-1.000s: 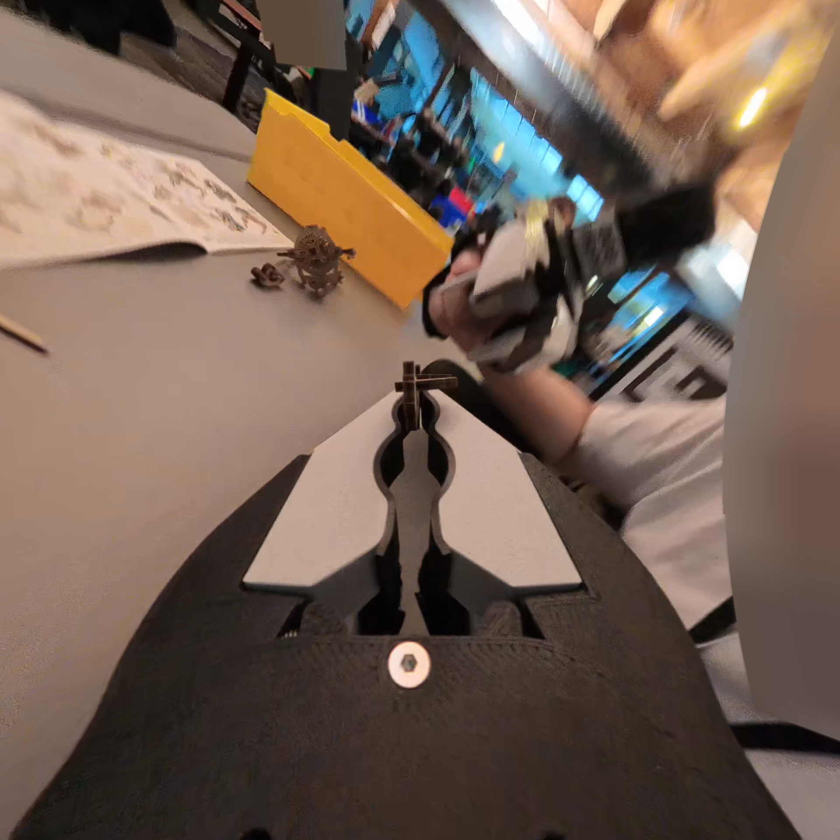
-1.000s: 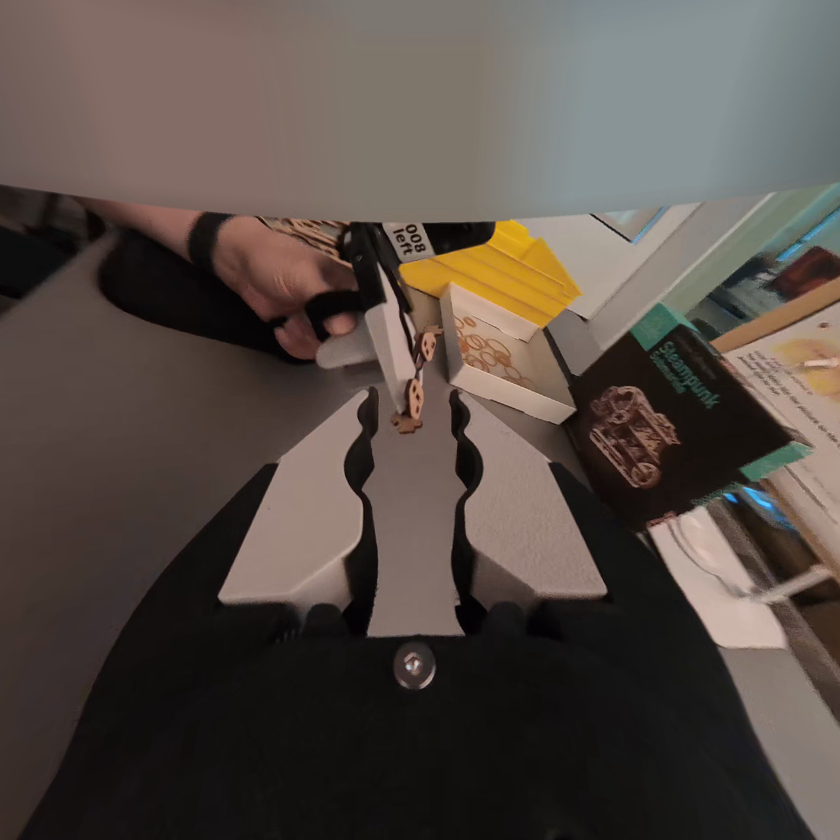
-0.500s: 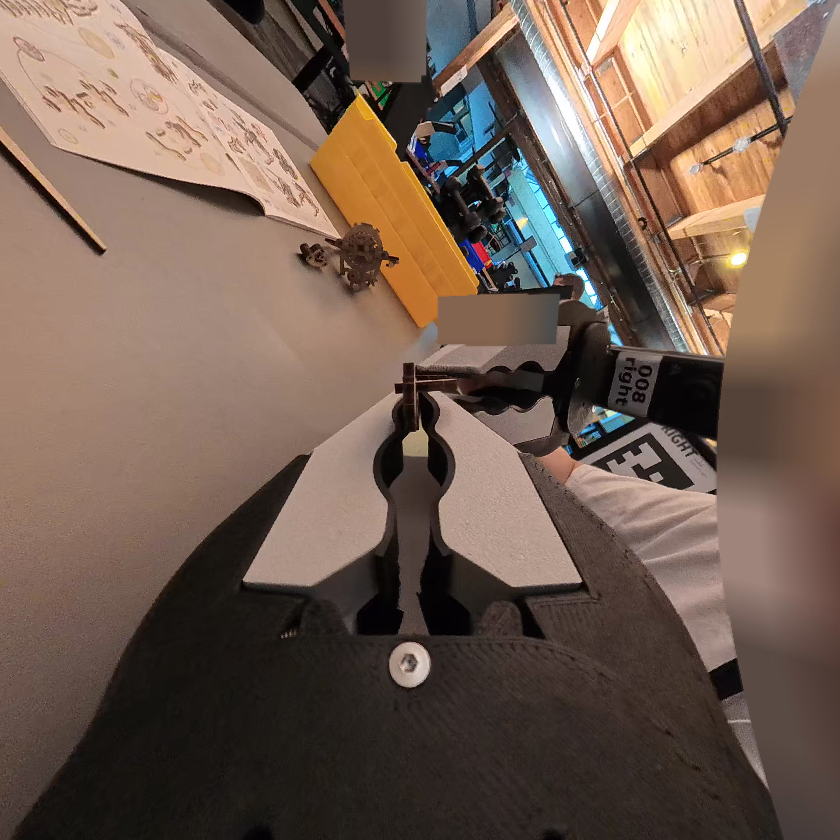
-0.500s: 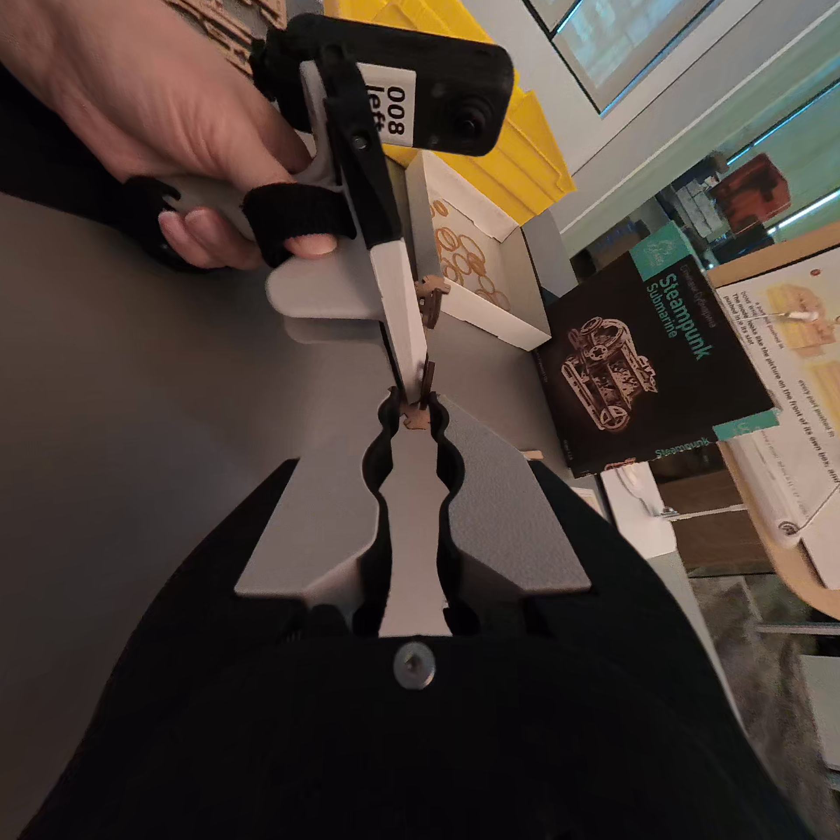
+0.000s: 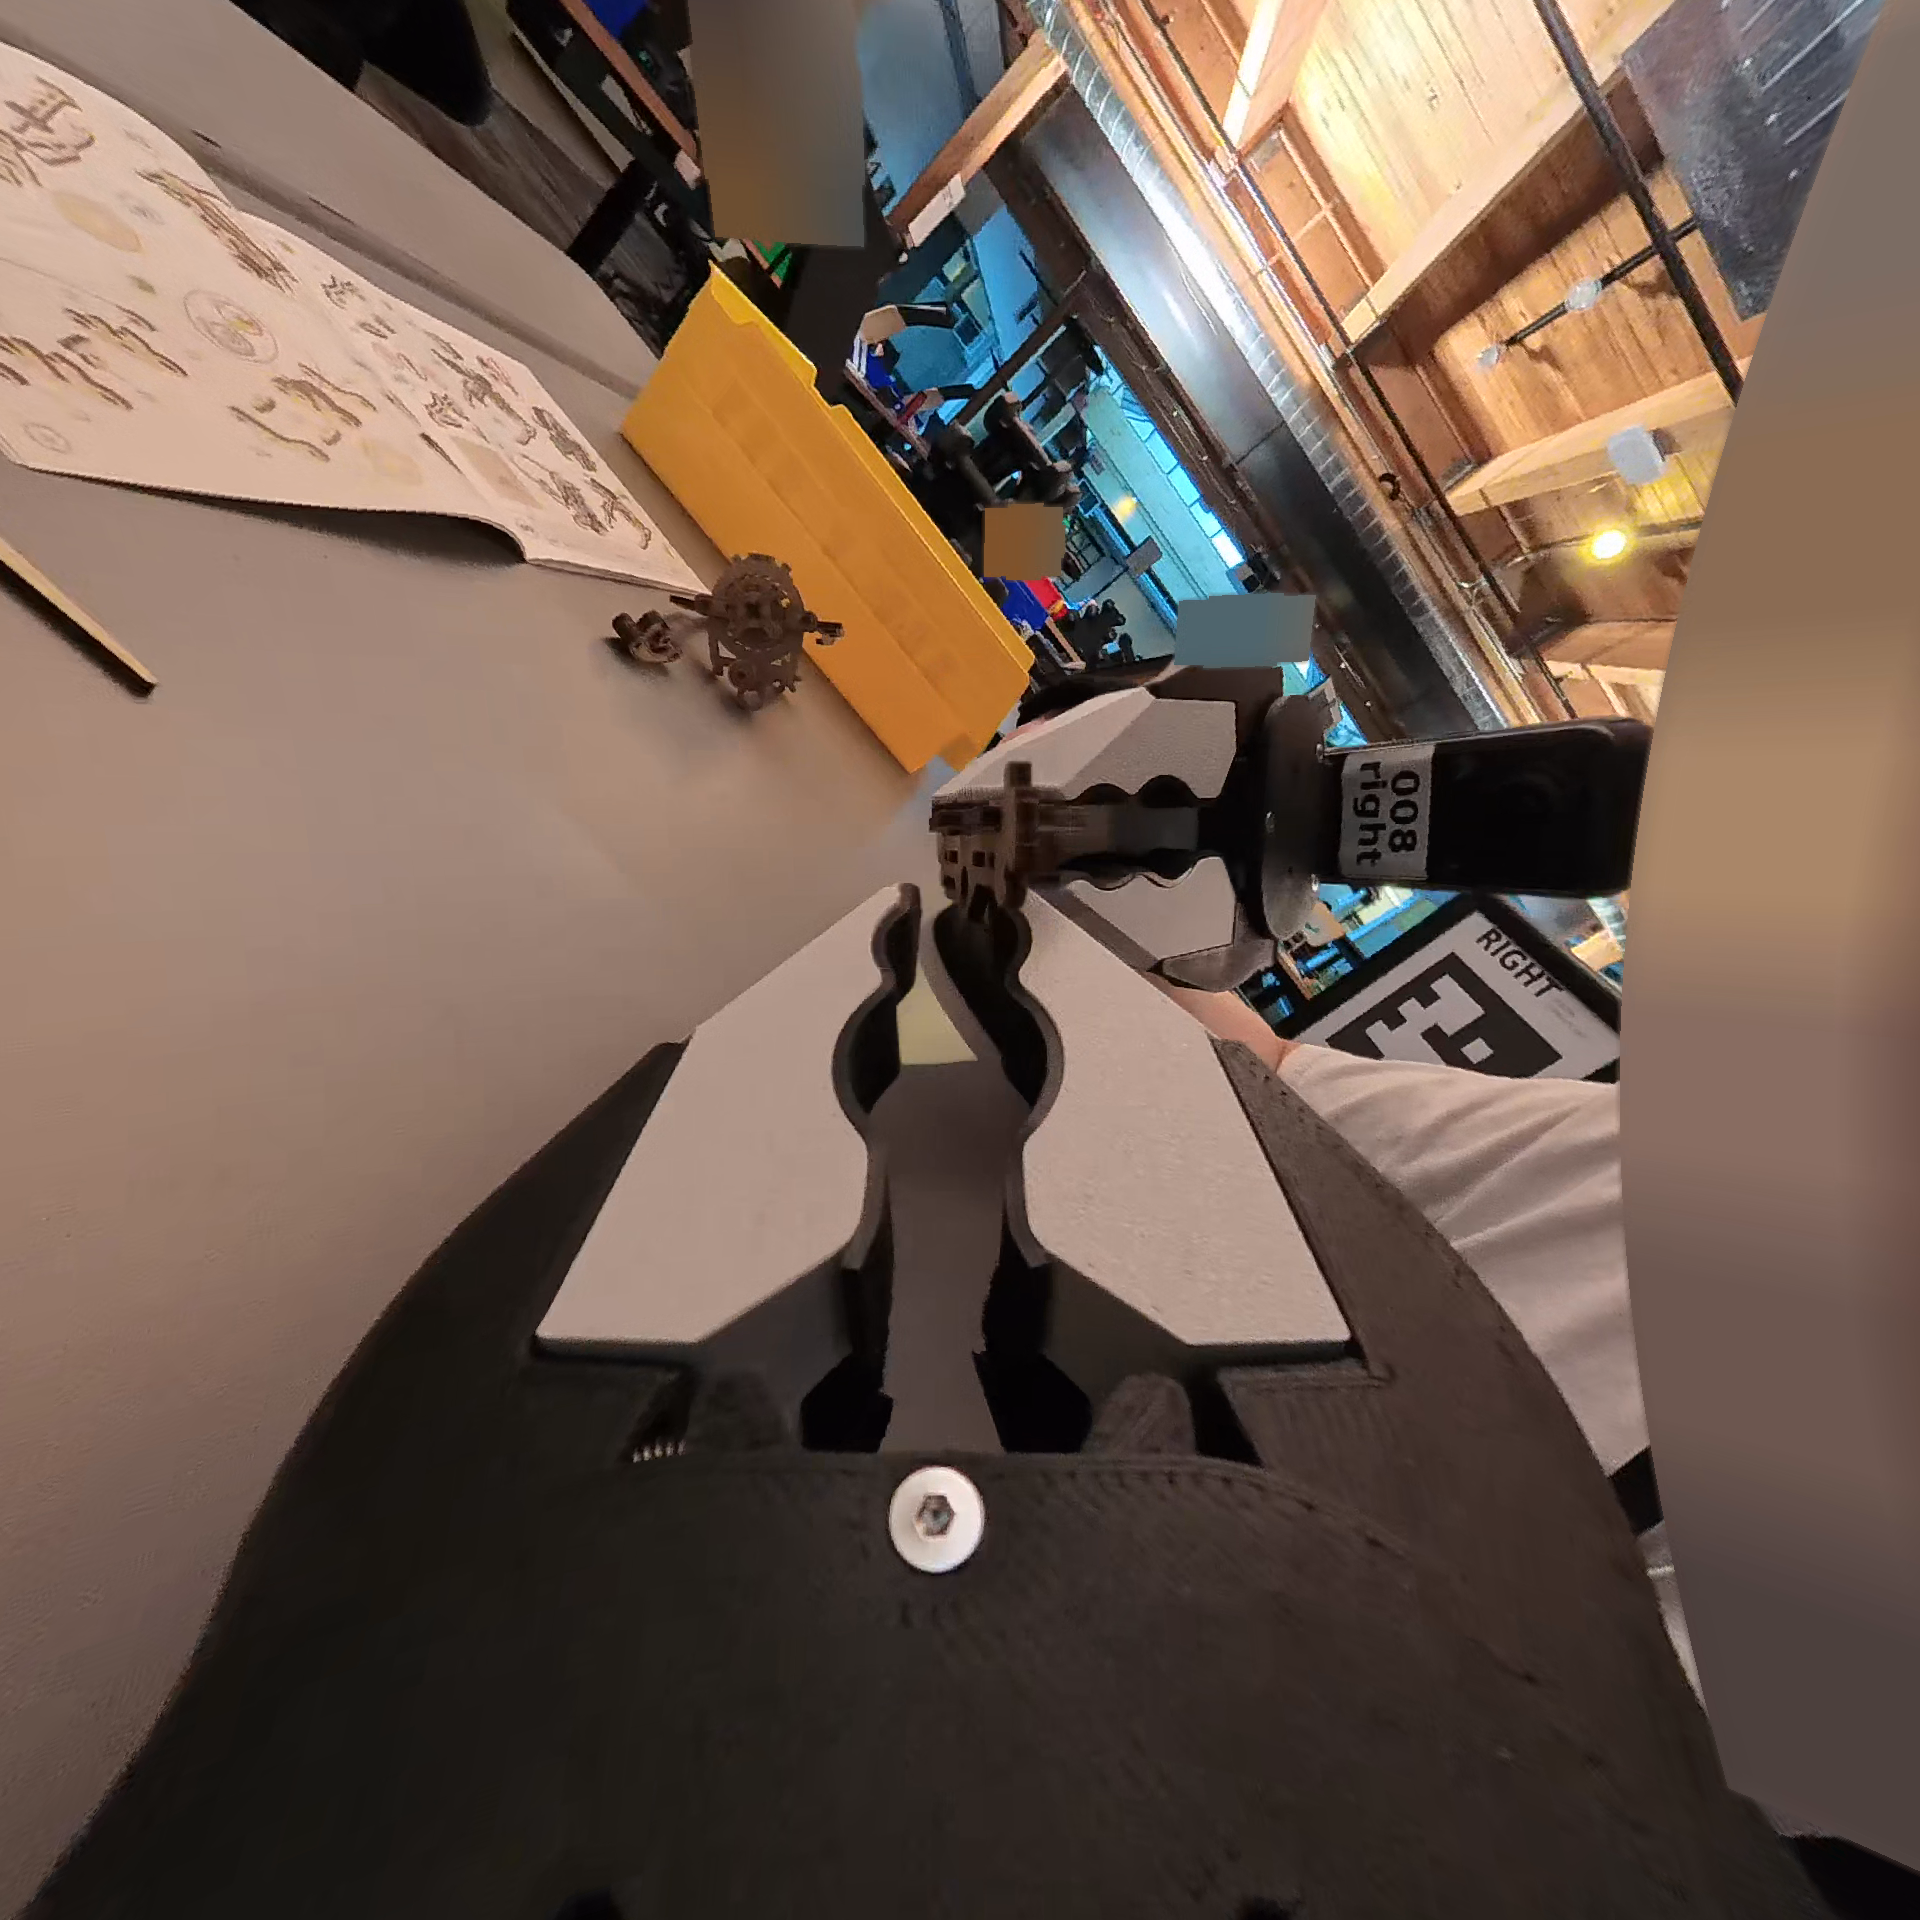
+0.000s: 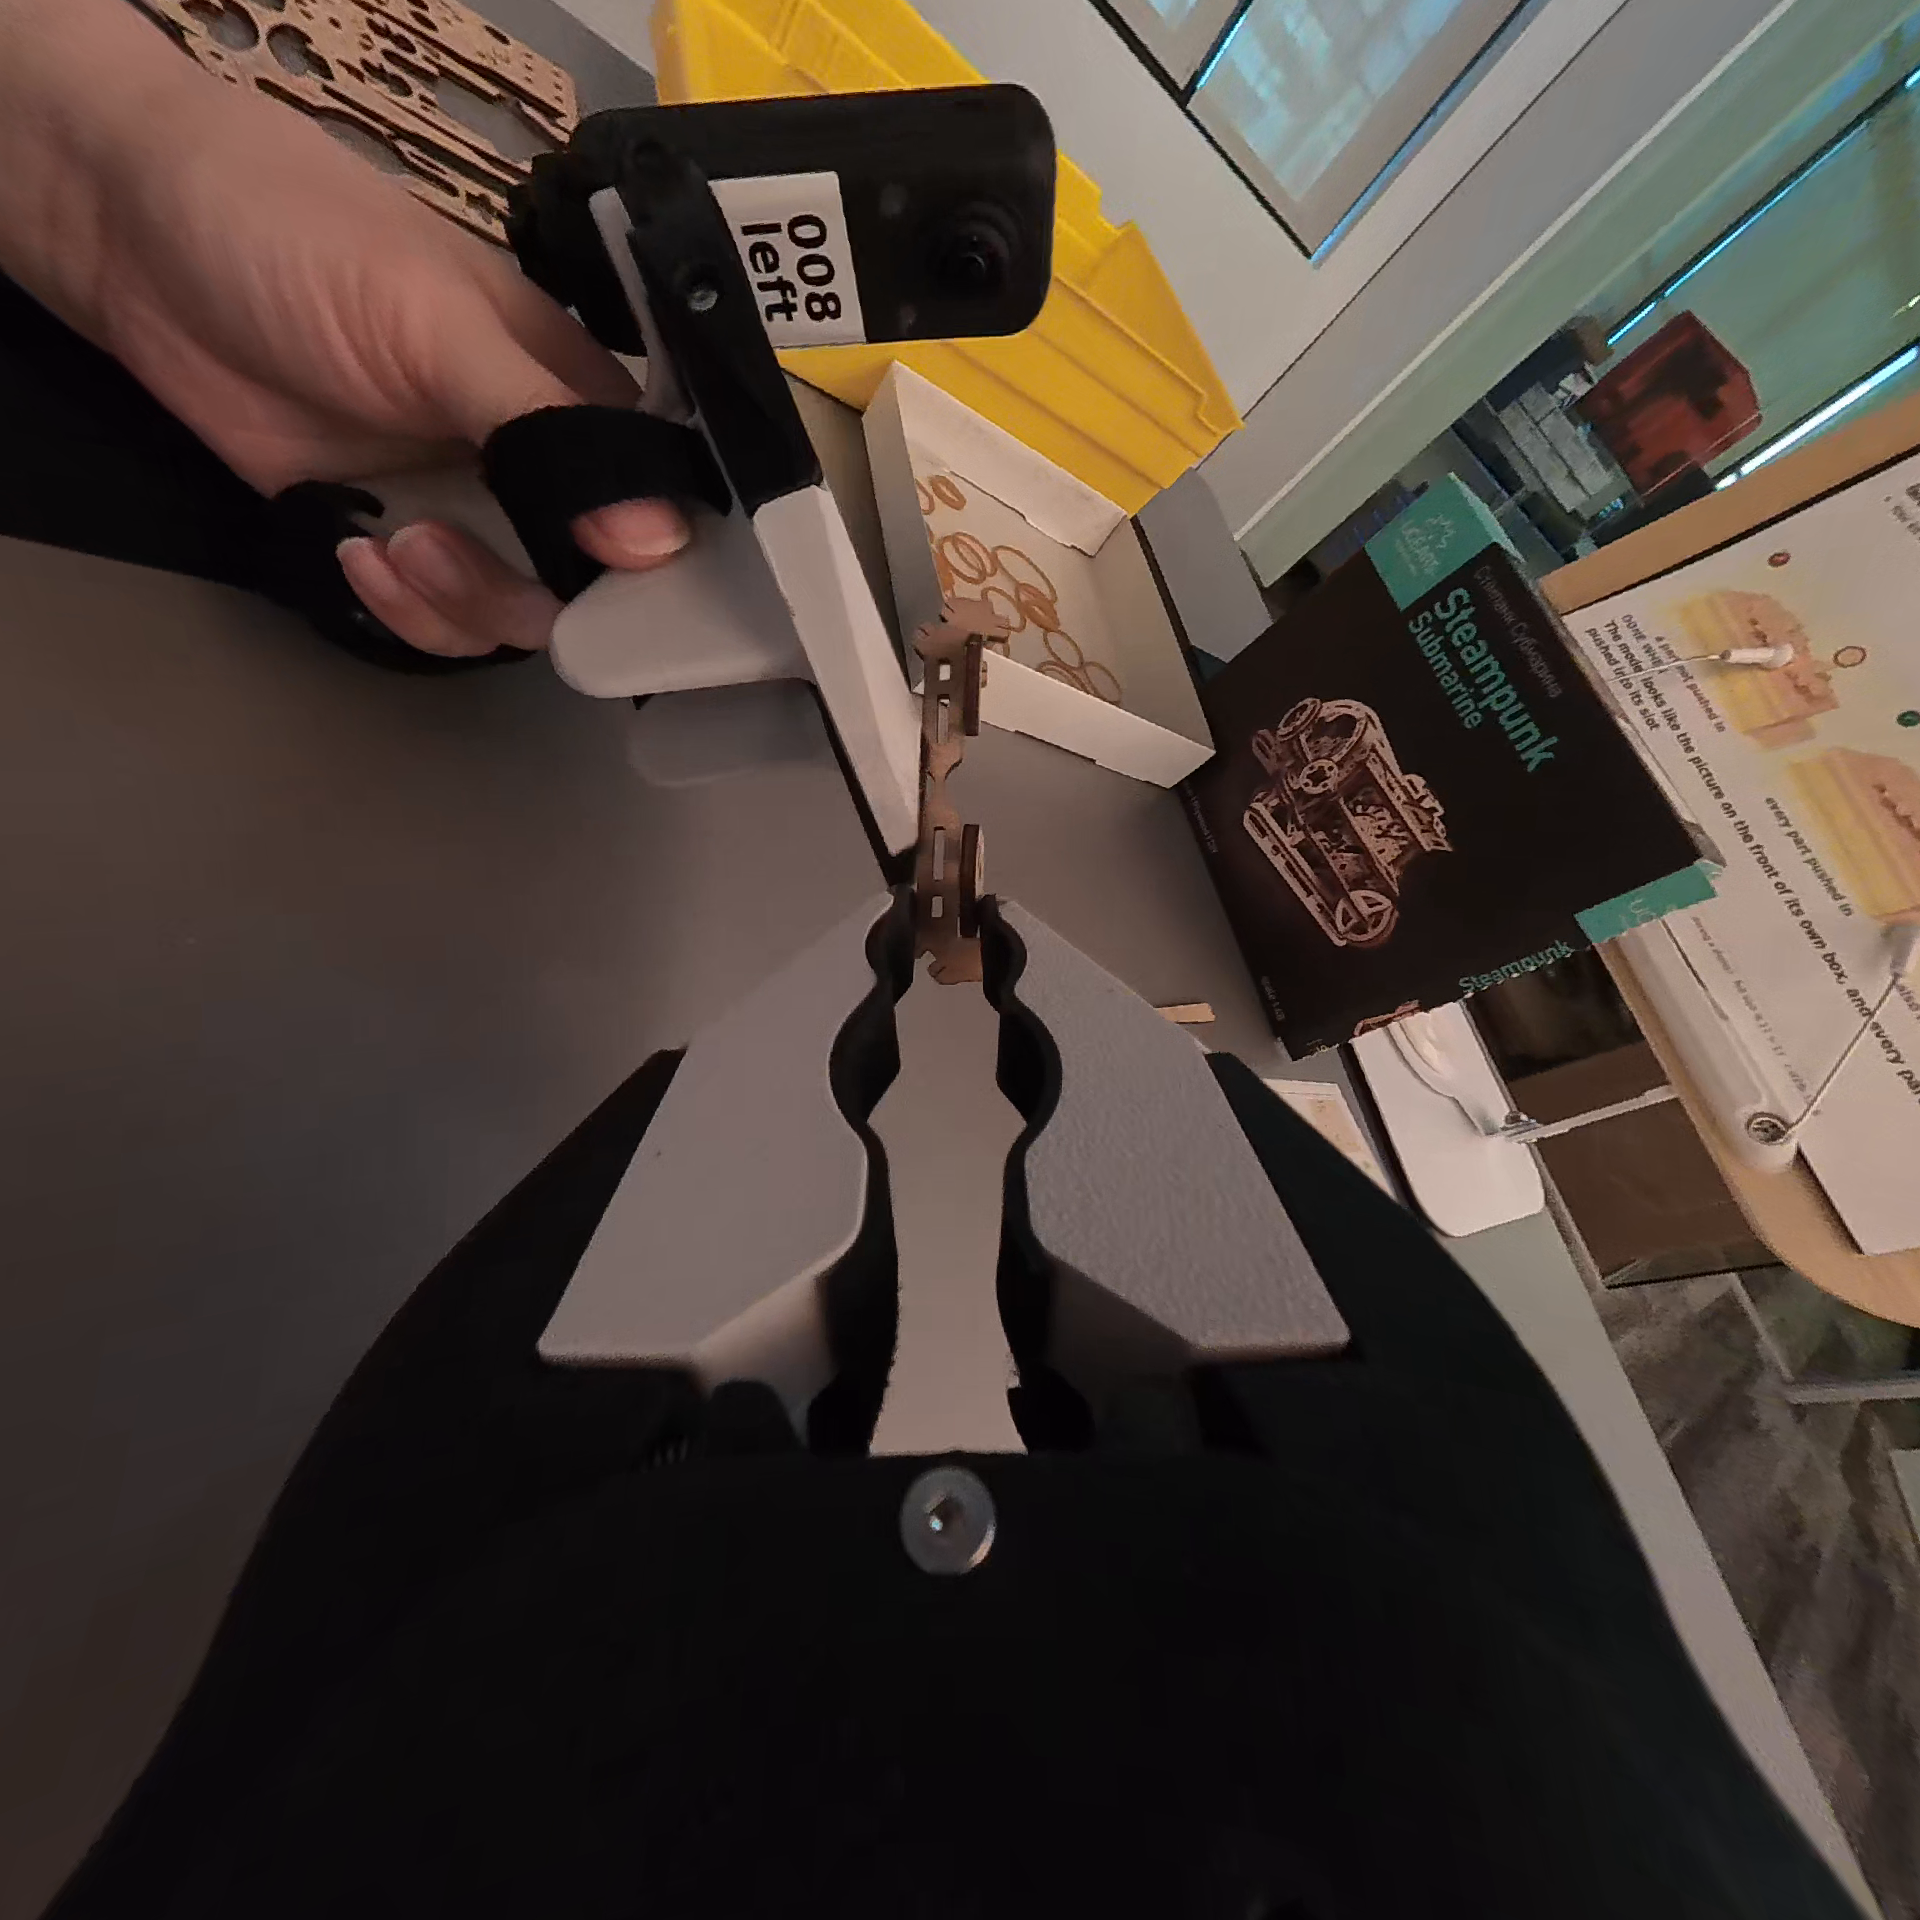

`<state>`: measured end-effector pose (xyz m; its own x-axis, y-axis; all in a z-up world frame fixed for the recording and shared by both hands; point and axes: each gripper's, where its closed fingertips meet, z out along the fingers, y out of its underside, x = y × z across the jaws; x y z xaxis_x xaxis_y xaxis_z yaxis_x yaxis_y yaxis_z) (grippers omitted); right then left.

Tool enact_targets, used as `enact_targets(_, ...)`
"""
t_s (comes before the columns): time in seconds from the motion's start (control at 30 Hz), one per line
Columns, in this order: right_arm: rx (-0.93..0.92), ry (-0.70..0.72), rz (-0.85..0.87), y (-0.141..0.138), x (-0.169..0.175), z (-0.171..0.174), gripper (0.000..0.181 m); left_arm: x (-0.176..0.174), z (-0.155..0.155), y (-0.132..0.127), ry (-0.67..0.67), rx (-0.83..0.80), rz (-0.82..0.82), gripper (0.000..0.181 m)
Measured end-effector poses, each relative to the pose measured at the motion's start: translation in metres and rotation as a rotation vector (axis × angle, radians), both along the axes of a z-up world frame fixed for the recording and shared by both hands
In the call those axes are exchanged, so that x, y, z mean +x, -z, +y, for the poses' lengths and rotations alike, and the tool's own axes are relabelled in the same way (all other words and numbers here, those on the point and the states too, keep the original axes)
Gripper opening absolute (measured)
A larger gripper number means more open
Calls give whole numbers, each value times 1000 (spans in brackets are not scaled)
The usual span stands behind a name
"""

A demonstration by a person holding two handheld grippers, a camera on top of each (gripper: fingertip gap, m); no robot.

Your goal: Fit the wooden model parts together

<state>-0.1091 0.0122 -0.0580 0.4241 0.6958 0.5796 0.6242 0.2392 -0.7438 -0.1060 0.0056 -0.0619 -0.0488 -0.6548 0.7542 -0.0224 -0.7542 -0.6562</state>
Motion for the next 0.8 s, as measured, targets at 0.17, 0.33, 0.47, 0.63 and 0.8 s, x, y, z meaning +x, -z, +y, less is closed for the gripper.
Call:
enact_targets(0.17, -58, -22, 26, 2, -5, -2, 10, -5, 6, -6, -1, -82, -68, 2)
enact_targets(0.33, -9, 20, 13, 2, -4, 4, 14, -6, 12, -3, -45, -80, -48, 0)
enact_targets(0.47, 66, 60, -84, 6, -6, 5, 11, -7, 14, 0, -71, -78, -27, 0)
enact_targets(0.63, 59, 90, -47, 3, -7, 7, 10, -8, 16, -3, -95, -56, -34, 0)
enact_targets(0.8, 40, 87, -12, 2, -9, 8, 10, -10, 17, -4, -100, -81, -50, 0)
